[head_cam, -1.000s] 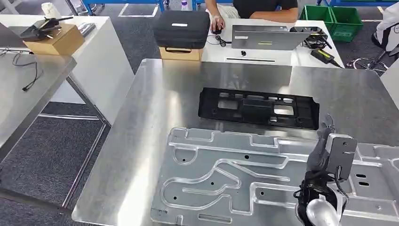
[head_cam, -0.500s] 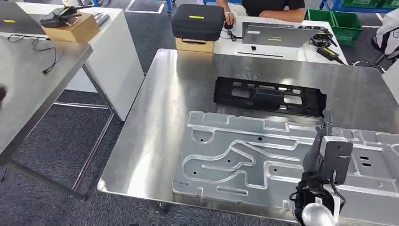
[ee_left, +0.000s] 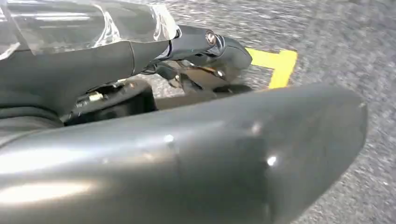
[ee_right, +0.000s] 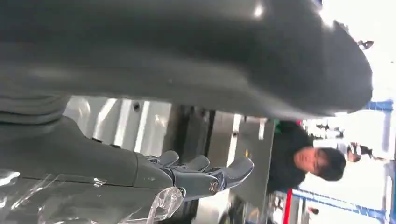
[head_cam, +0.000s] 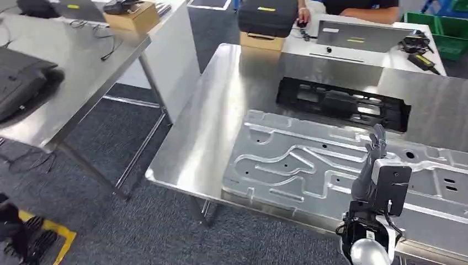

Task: Take the parts from the cabinet and place them on the table.

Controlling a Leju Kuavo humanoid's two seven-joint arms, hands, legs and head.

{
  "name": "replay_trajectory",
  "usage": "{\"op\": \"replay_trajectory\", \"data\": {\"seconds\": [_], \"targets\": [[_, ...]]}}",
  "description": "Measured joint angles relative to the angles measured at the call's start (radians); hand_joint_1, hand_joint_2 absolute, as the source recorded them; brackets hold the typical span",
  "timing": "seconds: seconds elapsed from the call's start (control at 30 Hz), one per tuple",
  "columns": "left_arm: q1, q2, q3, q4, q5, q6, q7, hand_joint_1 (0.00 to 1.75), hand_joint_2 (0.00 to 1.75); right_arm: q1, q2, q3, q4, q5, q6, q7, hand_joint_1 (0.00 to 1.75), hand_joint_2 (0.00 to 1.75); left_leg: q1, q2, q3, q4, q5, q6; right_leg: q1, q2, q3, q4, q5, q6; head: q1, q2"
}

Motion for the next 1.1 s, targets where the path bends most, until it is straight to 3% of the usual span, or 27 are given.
{"op": "replay_trajectory", "data": {"seconds": [0.03, 0.07, 0.1, 0.13, 0.2, 0.23, 0.27, 0.3, 0.33, 0.4, 0.43, 0.47, 0.5, 0.53, 0.57, 0.6, 0.7, 0.73, 0.8, 0.83, 0.9, 0.93, 0.97, 1.0, 1.03, 1.07, 1.1], "targets": [[-0.001, 0.000, 0.000, 0.000, 0.000, -0.003, -0.001, 0.00, 0.00, 0.000, 0.002, 0.000, -0.002, 0.001, 0.000, 0.000, 0.00, 0.00, 0.004, 0.020, 0.070, -0.093, 0.015, -0.006, -0.003, -0.010, -0.009, 0.000, 0.009, 0.008, 0.000, 0.000], [-0.004, -0.002, 0.000, -0.001, 0.000, -0.005, -0.001, 0.00, 0.00, 0.000, 0.002, 0.000, -0.005, 0.002, 0.000, 0.000, 0.00, 0.00, 0.005, 0.061, 0.152, -0.203, -0.005, -0.005, -0.002, -0.017, -0.010, 0.000, 0.016, 0.016, -0.001, 0.000], [-0.010, -0.001, 0.000, -0.001, 0.000, -0.006, -0.002, 0.00, 0.00, 0.001, 0.003, 0.000, -0.010, 0.005, 0.000, -0.001, 0.00, 0.00, -0.001, 0.073, 0.228, -0.314, -0.039, 0.000, -0.005, -0.030, -0.011, 0.001, 0.020, 0.022, 0.000, 0.000], [-0.014, -0.001, 0.000, -0.001, 0.000, -0.006, -0.002, 0.00, 0.00, -0.002, 0.003, 0.000, -0.014, 0.006, 0.000, -0.003, 0.00, 0.00, -0.011, 0.070, 0.245, -0.368, -0.060, 0.014, -0.007, -0.040, -0.012, -0.002, 0.031, 0.034, 0.000, 0.000], [-0.014, -0.001, 0.000, -0.001, 0.000, -0.006, -0.002, 0.00, 0.00, -0.003, 0.003, 0.000, -0.014, 0.007, 0.000, -0.003, 0.00, 0.00, -0.022, 0.055, 0.212, -0.354, -0.051, 0.026, -0.013, -0.064, -0.013, -0.014, 0.050, 0.051, 0.000, 0.000], [-0.010, 0.000, 0.000, -0.001, 0.000, -0.006, -0.002, 0.00, 0.00, -0.001, 0.006, 0.001, -0.014, 0.007, 0.000, -0.003, 0.00, 0.00, -0.027, 0.042, 0.208, -0.360, -0.039, 0.041, -0.016, -0.071, -0.013, -0.021, 0.054, 0.061, 0.000, 0.000], [-0.001, -0.002, 0.000, -0.001, 0.000, -0.006, -0.002, 0.00, 0.00, -0.002, 0.006, 0.002, -0.014, 0.007, 0.000, -0.003, 0.00, 0.00, -0.019, 0.036, 0.206, -0.363, -0.028, 0.050, -0.023, -0.021, -0.021, -0.002, 0.023, 0.063, 0.000, 0.000], [0.001, -0.001, 0.000, 0.000, 0.000, -0.004, -0.003, 0.00, 0.00, -0.001, 0.006, 0.004, -0.015, 0.008, 0.000, -0.005, 0.00, 0.00, -0.021, 0.029, 0.198, -0.362, -0.019, 0.062, -0.019, 0.027, -0.042, 0.055, -0.040, 0.056, 0.002, 0.000], [0.001, -0.001, 0.000, -0.001, 0.000, -0.005, -0.004, 0.00, 0.00, 0.002, 0.006, 0.003, -0.015, 0.007, 0.000, -0.004, 0.00, 0.00, -0.027, 0.019, 0.189, -0.361, -0.011, 0.074, -0.013, 0.052, -0.072, 0.143, -0.104, 0.049, 0.005, 0.000], [-0.002, -0.004, -0.002, -0.001, -0.002, -0.005, -0.005, 0.00, 0.00, 0.004, 0.006, 0.005, -0.015, 0.007, 0.000, -0.004, 0.00, 0.00, -0.040, -0.003, 0.170, -0.356, 0.003, 0.086, 0.005, 0.070, -0.130, 0.319, -0.176, 0.040, 0.005, 0.000], [-0.002, -0.004, -0.002, -0.001, -0.002, -0.005, -0.005, 0.00, 0.00, 0.005, 0.006, 0.006, -0.015, 0.007, 0.000, -0.004, 0.00, 0.00, -0.046, -0.016, 0.162, -0.352, 0.007, 0.089, 0.012, 0.071, -0.134, 0.349, -0.167, 0.034, 0.005, 0.000], [0.000, -0.004, -0.002, -0.001, -0.002, -0.005, -0.005, 0.00, 0.00, 0.005, 0.006, 0.006, -0.015, 0.007, 0.000, -0.004, 0.00, 0.00, -0.051, -0.026, 0.155, -0.346, 0.009, 0.091, 0.019, 0.072, -0.112, 0.323, -0.142, 0.027, 0.005, 0.000], [0.001, -0.004, -0.002, -0.001, -0.002, -0.003, -0.005, 0.00, 0.00, 0.005, 0.006, 0.006, -0.015, 0.007, 0.000, -0.004, 0.00, 0.00, -0.055, -0.039, 0.150, -0.340, 0.010, 0.091, 0.024, 0.074, -0.065, 0.254, -0.106, 0.018, 0.005, 0.000], [0.002, -0.003, -0.002, -0.001, -0.002, -0.003, -0.004, 0.00, 0.00, 0.005, 0.006, 0.006, -0.015, 0.008, 0.000, -0.004, 0.00, 0.00, -0.059, -0.054, 0.146, -0.333, 0.010, 0.091, 0.028, 0.085, 0.000, 0.147, -0.066, 0.007, 0.005, 0.000], [0.000, -0.004, -0.002, -0.001, -0.002, -0.003, -0.004, 0.00, 0.00, 0.004, 0.006, 0.006, -0.016, 0.008, 0.000, -0.004, 0.00, 0.00, -0.061, -0.066, 0.142, -0.325, 0.010, 0.091, 0.030, 0.106, 0.052, 0.060, -0.044, -0.004, 0.005, 0.000], [-0.002, -0.006, -0.003, -0.001, -0.003, -0.003, -0.005, 0.00, 0.00, 0.002, 0.006, 0.006, -0.017, 0.008, 0.000, -0.003, 0.00, 0.00, -0.068, -0.072, 0.127, -0.318, 0.009, 0.090, 0.030, 0.137, 0.079, 0.026, -0.066, -0.013, 0.004, 0.000], [-0.003, -0.005, -0.004, -0.001, -0.007, -0.003, -0.005, 0.00, 0.00, 0.002, 0.007, 0.008, -0.019, 0.009, 0.000, -0.004, 0.00, 0.00, -0.059, -0.099, 0.113, -0.308, 0.020, 0.075, 0.035, 0.116, 0.068, 0.014, -0.063, -0.013, 0.005, 0.000], [-0.001, -0.005, -0.004, -0.001, -0.009, -0.003, -0.005, 0.00, 0.00, 0.002, 0.008, 0.008, -0.020, 0.010, 0.000, -0.004, 0.00, 0.00, -0.064, -0.109, 0.109, -0.305, 0.022, 0.071, 0.027, 0.106, 0.068, 0.004, -0.057, -0.021, 0.005, 0.000], [0.000, -0.003, -0.004, -0.001, -0.011, -0.003, -0.005, 0.00, 0.00, -0.001, 0.009, 0.008, -0.020, 0.010, 0.000, -0.004, 0.00, 0.00, -0.062, -0.042, 0.074, -0.237, -0.033, 0.051, 0.019, 0.083, 0.069, -0.004, -0.050, -0.028, -0.001, 0.000], [-0.001, -0.003, -0.004, -0.001, -0.012, -0.003, -0.005, 0.00, 0.00, 0.000, 0.009, 0.008, -0.022, 0.010, 0.000, -0.004, 0.00, 0.00, -0.050, -0.025, 0.034, -0.153, -0.076, 0.039, 0.019, 0.070, 0.068, -0.004, -0.050, -0.028, -0.003, 0.000], [-0.002, -0.003, -0.004, -0.001, -0.013, -0.003, -0.005, 0.00, 0.00, 0.002, 0.009, 0.009, -0.022, 0.010, 0.000, -0.003, 0.00, 0.00, -0.030, -0.014, -0.046, 0.016, -0.138, 0.020, 0.017, 0.045, 0.067, -0.003, -0.050, -0.028, -0.002, 0.000], [-0.001, -0.003, -0.004, -0.001, -0.014, -0.003, -0.005, 0.00, 0.00, 0.002, 0.009, 0.009, -0.022, 0.009, 0.000, -0.003, 0.00, 0.00, -0.022, -0.012, -0.063, 0.050, -0.135, 0.013, 0.015, 0.032, 0.067, -0.003, -0.050, -0.028, -0.003, 0.000], [0.001, -0.003, -0.004, -0.001, -0.014, -0.003, -0.005, 0.00, 0.00, 0.002, 0.009, 0.009, -0.022, 0.009, 0.000, -0.003, 0.00, 0.00, -0.014, -0.010, -0.054, 0.031, -0.112, 0.006, 0.012, 0.019, 0.068, -0.003, -0.051, -0.026, -0.003, 0.000], [0.001, -0.003, -0.004, -0.001, -0.014, -0.003, -0.005, 0.00, 0.00, 0.002, 0.009, 0.009, -0.022, 0.008, 0.000, -0.003, 0.00, 0.00, -0.008, -0.004, -0.020, -0.037, -0.070, 0.000, 0.008, 0.008, 0.070, -0.003, -0.052, -0.023, -0.002, 0.000], [0.000, -0.003, -0.004, -0.001, -0.014, -0.003, -0.005, 0.00, 0.00, 0.002, 0.010, 0.009, -0.022, 0.008, 0.000, -0.003, 0.00, 0.00, -0.005, 0.011, 0.032, -0.138, -0.023, -0.005, 0.004, -0.004, 0.073, -0.003, -0.053, -0.018, -0.002, 0.000], [-0.001, -0.003, -0.004, -0.001, -0.014, -0.003, -0.005, 0.00, 0.00, 0.001, 0.011, 0.009, -0.022, 0.007, 0.000, -0.003, 0.00, 0.00, -0.004, 0.043, 0.088, -0.241, 0.013, -0.003, 0.003, -0.014, 0.077, -0.003, -0.055, -0.011, -0.003, 0.000], [-0.004, -0.003, -0.004, -0.001, -0.015, -0.004, -0.005, 0.00, 0.00, 0.001, 0.011, 0.009, -0.023, 0.007, 0.000, -0.003, 0.00, 0.00, -0.010, 0.082, 0.126, -0.303, 0.015, 0.002, 0.005, -0.021, 0.080, -0.003, -0.057, -0.003, -0.003, 0.000]]}}
